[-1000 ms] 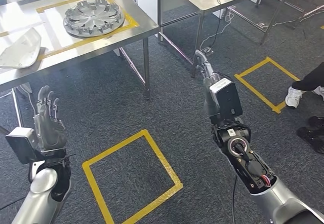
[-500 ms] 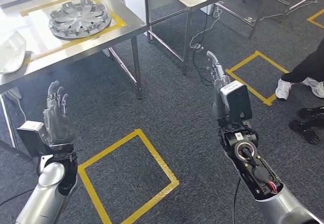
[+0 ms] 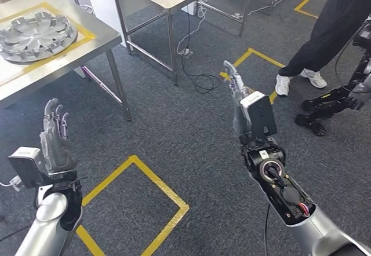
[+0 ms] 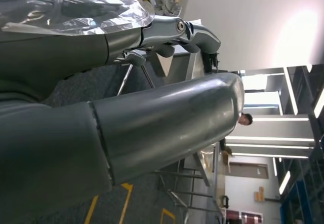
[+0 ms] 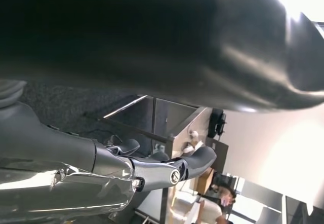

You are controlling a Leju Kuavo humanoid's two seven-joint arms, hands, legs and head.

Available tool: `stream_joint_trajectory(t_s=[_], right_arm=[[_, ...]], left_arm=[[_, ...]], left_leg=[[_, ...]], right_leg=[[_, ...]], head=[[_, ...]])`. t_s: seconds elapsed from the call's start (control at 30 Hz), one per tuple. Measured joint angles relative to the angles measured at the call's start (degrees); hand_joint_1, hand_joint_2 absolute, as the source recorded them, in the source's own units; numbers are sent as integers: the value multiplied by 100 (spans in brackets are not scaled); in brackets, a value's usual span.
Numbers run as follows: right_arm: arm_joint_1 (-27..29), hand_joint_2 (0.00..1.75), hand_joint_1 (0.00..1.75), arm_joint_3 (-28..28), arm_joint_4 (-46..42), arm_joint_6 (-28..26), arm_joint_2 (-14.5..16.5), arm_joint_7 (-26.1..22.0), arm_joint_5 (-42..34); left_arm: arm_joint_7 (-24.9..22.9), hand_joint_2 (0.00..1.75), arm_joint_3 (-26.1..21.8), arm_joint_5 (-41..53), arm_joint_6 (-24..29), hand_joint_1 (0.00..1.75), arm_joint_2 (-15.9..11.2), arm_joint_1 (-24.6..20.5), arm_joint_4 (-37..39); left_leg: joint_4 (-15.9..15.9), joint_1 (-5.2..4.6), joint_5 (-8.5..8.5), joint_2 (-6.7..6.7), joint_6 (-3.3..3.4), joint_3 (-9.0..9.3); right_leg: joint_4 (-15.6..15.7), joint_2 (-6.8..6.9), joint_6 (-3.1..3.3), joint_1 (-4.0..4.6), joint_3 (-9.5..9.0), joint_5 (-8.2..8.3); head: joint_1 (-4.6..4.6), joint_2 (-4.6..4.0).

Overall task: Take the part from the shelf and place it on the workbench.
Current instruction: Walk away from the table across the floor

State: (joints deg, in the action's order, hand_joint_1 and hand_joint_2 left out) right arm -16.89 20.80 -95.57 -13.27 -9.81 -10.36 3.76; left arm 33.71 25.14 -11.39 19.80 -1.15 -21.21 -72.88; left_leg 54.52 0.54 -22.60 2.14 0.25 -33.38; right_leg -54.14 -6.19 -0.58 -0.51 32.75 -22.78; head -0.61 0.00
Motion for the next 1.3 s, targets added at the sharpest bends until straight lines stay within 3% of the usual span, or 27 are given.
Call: stream_joint_trajectory(t_s=[0.03,0.1,0.17,0.2,0.23,0.27,0.3,0.37,0.4,0.47,0.53,0.6,0.67,0.7,0.73,0.77,0.8,0.83,0.9,0.97,1.03,1.1,1.17,1.23,1.27,1.3], right_arm=[[4,0,0,3,-3,-3,1,12,-4],[-15,0,0,17,-9,-14,2,40,-31],[-52,0,0,40,-6,-41,2,53,-62],[-63,0,0,52,0,-52,2,53,-70],[-68,0,0,65,9,-61,2,46,-74],[-75,0,0,80,20,-62,2,35,-79],[-87,0,0,95,29,-62,2,22,-86],[-128,0,0,122,43,-60,2,-3,-99],[-156,0,0,136,46,-59,2,-11,-102],[-194,0,0,161,54,-57,2,-17,-113],[-202,0,0,184,55,-57,3,-19,-127],[-222,0,0,202,54,-55,4,-26,-134],[-245,0,0,223,56,-53,7,-31,-149],[-249,0,0,234,62,-52,9,-30,-162],[-249,0,0,246,71,-52,10,-31,-173],[-248,0,0,257,80,-53,11,-31,-182],[-248,0,0,269,86,-54,12,-33,-183],[-248,0,0,279,90,-57,13,-35,-182],[-248,0,0,296,89,-66,16,-37,-181],[-244,0,0,312,89,-80,17,-30,-181],[-230,0,0,325,85,-91,17,-16,-181],[-214,0,0,329,72,-102,17,-2,-181],[-204,0,0,343,56,-107,17,11,-181],[-181,0,0,358,50,-105,17,32,-181],[-168,0,0,361,49,-105,17,43,-181],[-159,0,0,363,47,-105,17,50,-181]], left_arm=[[2,0,-1,2,-7,0,7,-2,-1],[9,0,-2,17,-40,0,25,-13,-4],[19,0,-3,41,-74,0,37,-2,-4],[23,0,-4,50,-82,0,37,8,-4],[25,0,-5,57,-87,0,35,18,-4],[27,0,-6,65,-90,0,34,24,-4],[28,0,-7,70,-91,0,34,27,-4],[29,0,-10,80,-91,0,34,26,-5],[28,0,-14,83,-90,0,33,24,-7],[21,0,-21,90,-89,0,31,26,-11],[13,0,-25,94,-84,0,27,27,-16],[9,0,-28,95,-75,0,23,20,-21],[2,0,-32,95,-67,0,11,32,-23],[-4,0,-33,95,-62,0,0,50,-23],[-13,0,-34,93,-57,0,-14,72,-23],[-21,0,-34,93,-52,0,-27,89,-23],[-26,0,-35,92,-46,0,-35,98,-25],[-31,0,-35,92,-37,0,-42,101,-27],[-45,0,-35,92,-15,0,-52,100,-45],[-66,0,-35,92,-4,0,-59,109,-71],[-92,0,-35,93,-2,0,-60,116,-103],[-117,0,-35,96,1,0,-56,116,-146],[-133,0,-35,99,4,0,-55,127,-175],[-159,0,-35,100,14,0,-59,160,-192],[-175,0,-34,99,25,0,-60,178,-202],[-190,0,-34,99,37,0,-61,190,-212]], left_leg=[[-21,2,8,-56,27,15],[-74,25,27,-162,83,52],[-91,30,27,-257,115,67],[-89,26,23,-308,122,66],[-87,24,18,-358,120,67],[-84,24,10,-408,114,71],[-80,27,-3,-458,102,83],[-74,19,-34,-551,62,123],[-64,3,-48,-592,38,133],[-54,-36,-57,-681,-5,135],[-36,-38,-83,-765,-58,137],[213,-16,-268,-619,-115,45],[956,-1,-650,-357,-141,-302],[1389,0,-820,-291,-145,-521],[1699,-1,-901,-263,-143,-691],[1791,-2,-864,-253,-134,-762],[1612,-2,-704,-242,-117,-698],[1227,-2,-471,-199,-92,-530],[368,8,-100,8,-49,-146],[12,5,-17,119,-37,7],[-29,8,-7,11,-13,33],[-79,33,7,-107,42,76],[-101,38,2,-221,78,106],[-99,35,-10,-333,87,112],[-97,37,-19,-387,81,118],[-95,42,-31,-440,68,130]], right_leg=[[-11,-6,-34,-11,22,-10],[-283,183,-92,-4,160,-184],[-1032,466,-141,-9,496,-559],[-1442,535,-163,-25,684,-722],[-1708,568,-178,-41,808,-795],[-1748,590,-189,-53,822,-754],[-1519,623,-193,-62,703,-596],[-650,816,-182,-43,252,-209],[-287,925,-155,-17,60,-99],[-25,1024,-92,40,-67,-87],[-12,906,-15,32,-58,-63],[12,790,62,6,-58,-29],[21,677,115,-1,-44,-6],[21,612,132,1,-33,0],[20,540,139,4,-24,5],[18,464,141,6,-21,8],[15,387,141,8,-23,10],[10,314,138,8,-27,11],[-13,182,117,15,-14,7],[-28,75,60,7,24,8],[-25,-11,-15,-11,58,13],[-212,141,-76,-1,157,-114],[-909,433,-126,-7,469,-470],[-1702,558,-169,-43,838,-772],[-1837,579,-185,-59,903,-776],[-1701,604,-196,-73,833,-656]], head=[[-1,0],[-40,0],[-124,0],[-161,0],[-188,0],[-213,0],[-242,0],[-299,0],[-320,0],[-315,0],[-276,0],[-231,0],[-164,0],[-135,0],[-106,0],[-78,0],[-51,0],[-25,0],[10,0],[7,0],[-2,0],[-32,0],[-100,0],[-155,0],[-178,0],[-209,0]])
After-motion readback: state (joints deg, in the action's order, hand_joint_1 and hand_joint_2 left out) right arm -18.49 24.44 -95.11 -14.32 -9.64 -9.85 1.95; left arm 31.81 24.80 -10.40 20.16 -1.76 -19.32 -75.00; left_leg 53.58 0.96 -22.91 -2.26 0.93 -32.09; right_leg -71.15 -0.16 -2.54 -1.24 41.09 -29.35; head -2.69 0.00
